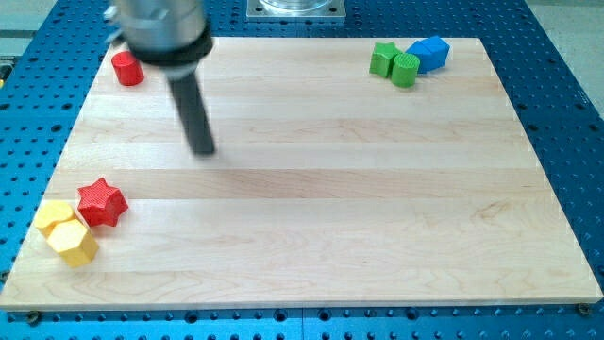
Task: Push the red circle into the red star
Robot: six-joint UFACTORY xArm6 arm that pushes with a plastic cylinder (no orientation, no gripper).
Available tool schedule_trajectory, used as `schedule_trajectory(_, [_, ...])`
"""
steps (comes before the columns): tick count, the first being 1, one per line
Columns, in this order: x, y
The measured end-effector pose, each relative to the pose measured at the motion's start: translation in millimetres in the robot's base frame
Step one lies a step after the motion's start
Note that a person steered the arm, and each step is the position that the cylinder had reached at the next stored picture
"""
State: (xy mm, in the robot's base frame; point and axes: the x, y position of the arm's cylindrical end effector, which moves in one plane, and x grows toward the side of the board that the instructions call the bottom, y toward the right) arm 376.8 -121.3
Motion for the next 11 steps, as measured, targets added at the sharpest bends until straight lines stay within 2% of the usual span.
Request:
schedule_trajectory(1, [-100,-54])
schedule_trajectory(2, [-156,-132])
schedule_trajectory(3, [-108,-134])
schedule_trajectory(4, [-17,-81])
schedule_trajectory(5, [47,-81])
schedule_trajectory(6, [54,-101])
schedule_trajectory(7, [71,-89])
schedule_trajectory(8, [62,-49])
schedule_trajectory(9, [79,-68])
schedule_trajectory(11, [82,-97])
